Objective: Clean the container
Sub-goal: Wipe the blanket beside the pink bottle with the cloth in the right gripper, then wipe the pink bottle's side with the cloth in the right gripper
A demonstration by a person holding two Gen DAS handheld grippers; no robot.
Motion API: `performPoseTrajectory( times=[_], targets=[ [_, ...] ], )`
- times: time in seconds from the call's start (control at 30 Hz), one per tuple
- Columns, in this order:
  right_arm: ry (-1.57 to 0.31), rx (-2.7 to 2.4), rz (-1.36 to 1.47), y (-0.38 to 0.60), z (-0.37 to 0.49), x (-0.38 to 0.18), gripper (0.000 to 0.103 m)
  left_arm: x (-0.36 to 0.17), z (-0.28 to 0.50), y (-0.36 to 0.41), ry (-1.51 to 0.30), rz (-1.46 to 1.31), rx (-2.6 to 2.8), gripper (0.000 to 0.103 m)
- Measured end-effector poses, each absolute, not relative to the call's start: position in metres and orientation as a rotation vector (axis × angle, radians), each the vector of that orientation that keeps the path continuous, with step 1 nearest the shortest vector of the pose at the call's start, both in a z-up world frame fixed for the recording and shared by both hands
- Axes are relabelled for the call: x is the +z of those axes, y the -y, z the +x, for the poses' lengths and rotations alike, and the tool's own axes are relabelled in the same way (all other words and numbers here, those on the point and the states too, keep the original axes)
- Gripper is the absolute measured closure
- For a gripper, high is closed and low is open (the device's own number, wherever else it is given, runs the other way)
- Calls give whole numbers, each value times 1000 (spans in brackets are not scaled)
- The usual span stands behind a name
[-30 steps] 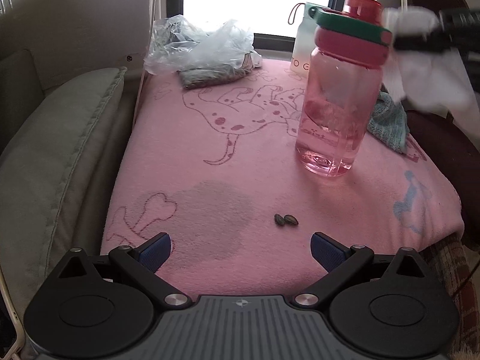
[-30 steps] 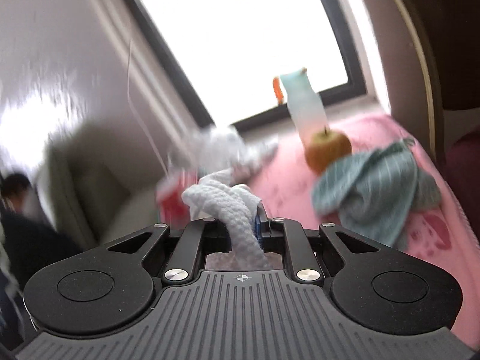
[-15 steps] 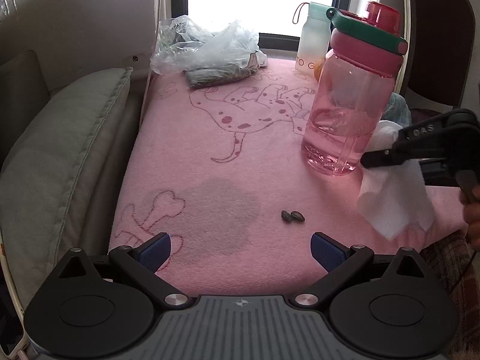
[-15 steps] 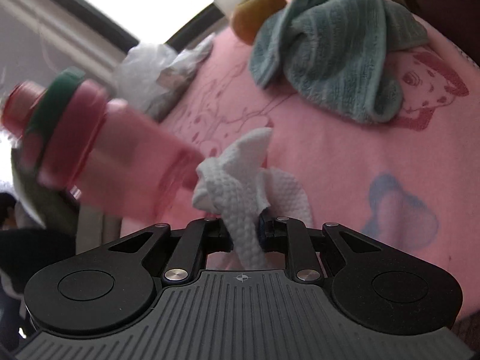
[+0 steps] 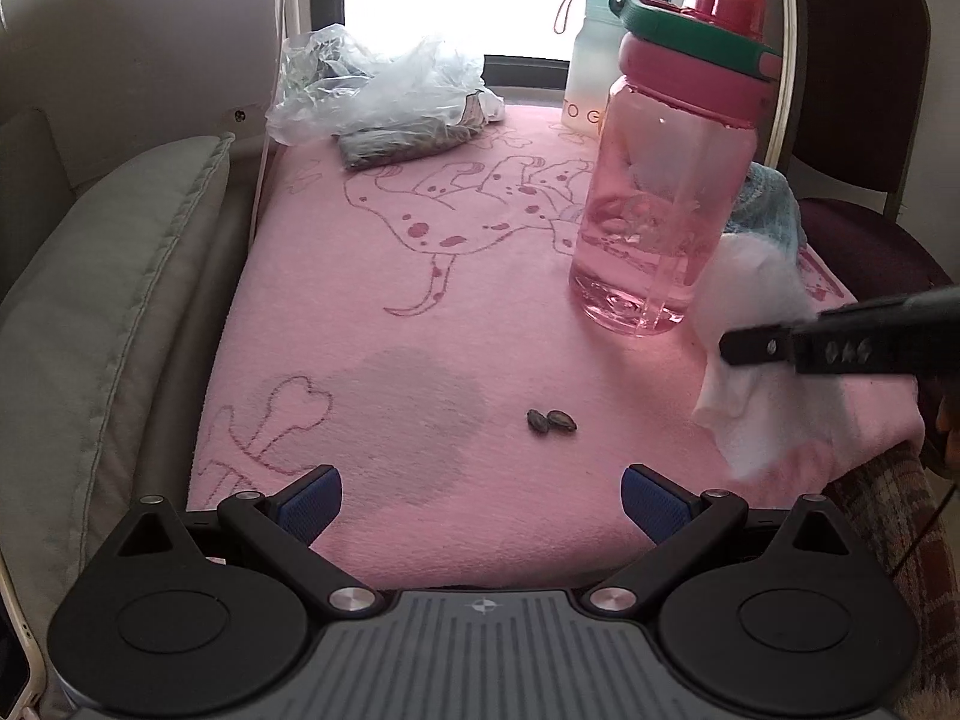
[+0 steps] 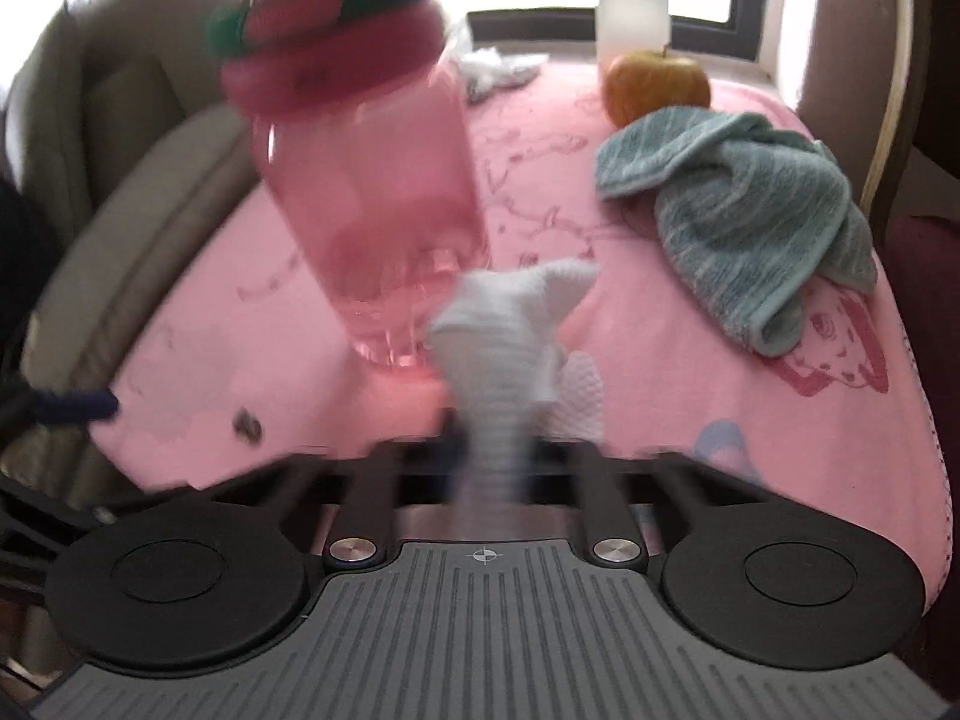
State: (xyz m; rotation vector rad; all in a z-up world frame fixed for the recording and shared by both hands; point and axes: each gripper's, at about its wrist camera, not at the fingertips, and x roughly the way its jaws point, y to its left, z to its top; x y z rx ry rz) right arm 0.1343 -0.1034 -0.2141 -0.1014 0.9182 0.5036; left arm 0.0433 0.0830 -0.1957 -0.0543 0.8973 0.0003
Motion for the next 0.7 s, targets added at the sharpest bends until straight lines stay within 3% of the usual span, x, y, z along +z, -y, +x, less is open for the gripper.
performPoseTrajectory(
  times=[0.17, 0.43, 0.57, 0.7],
  targets=[
    [-867, 620, -98, 95, 120, -185, 95, -197, 45, -85, -904, -61, 10, 3],
    [-570, 722, 33, 95, 108, -87, 94, -196, 45, -83, -904, -56, 0, 3],
    [-611, 745, 115, 96, 122, -99, 94, -196, 45, -82, -906, -54, -6, 3],
    [-781, 652, 143, 95, 136, -147, 94, -195, 44, -83, -903, -49, 2, 3]
  ],
)
